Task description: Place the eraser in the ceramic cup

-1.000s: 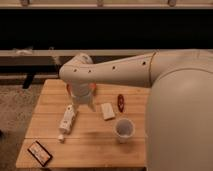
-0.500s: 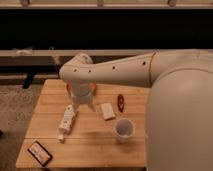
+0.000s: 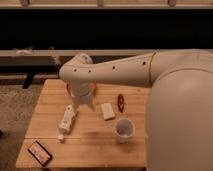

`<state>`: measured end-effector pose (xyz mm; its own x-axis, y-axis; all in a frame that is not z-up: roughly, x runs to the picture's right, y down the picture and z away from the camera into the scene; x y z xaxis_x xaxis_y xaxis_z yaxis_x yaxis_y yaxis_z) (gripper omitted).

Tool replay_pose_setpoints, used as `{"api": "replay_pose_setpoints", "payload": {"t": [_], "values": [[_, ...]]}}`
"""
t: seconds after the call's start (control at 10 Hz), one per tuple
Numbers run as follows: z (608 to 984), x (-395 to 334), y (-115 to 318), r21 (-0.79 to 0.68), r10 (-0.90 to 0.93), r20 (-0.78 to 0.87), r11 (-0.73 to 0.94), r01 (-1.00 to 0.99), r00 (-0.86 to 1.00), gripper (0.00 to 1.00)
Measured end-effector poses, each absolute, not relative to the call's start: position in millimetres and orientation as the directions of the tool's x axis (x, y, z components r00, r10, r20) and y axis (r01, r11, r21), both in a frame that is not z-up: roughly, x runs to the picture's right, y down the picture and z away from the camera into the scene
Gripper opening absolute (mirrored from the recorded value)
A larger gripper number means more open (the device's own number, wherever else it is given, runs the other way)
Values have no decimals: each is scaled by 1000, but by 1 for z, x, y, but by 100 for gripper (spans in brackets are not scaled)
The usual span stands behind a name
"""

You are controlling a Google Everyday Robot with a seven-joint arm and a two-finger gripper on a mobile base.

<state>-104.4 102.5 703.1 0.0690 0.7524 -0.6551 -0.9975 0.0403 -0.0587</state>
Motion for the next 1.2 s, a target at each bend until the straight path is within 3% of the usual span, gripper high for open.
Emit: {"api": "replay_pose_setpoints", "payload": {"t": [0.6, 1.0, 1.2], "values": [[684, -216, 139, -243, 712, -617, 232, -942, 335, 65], [670, -307, 202, -354, 626, -572, 394, -848, 530, 65], [681, -338, 234, -396, 575, -550, 458, -796, 605, 65]]}}
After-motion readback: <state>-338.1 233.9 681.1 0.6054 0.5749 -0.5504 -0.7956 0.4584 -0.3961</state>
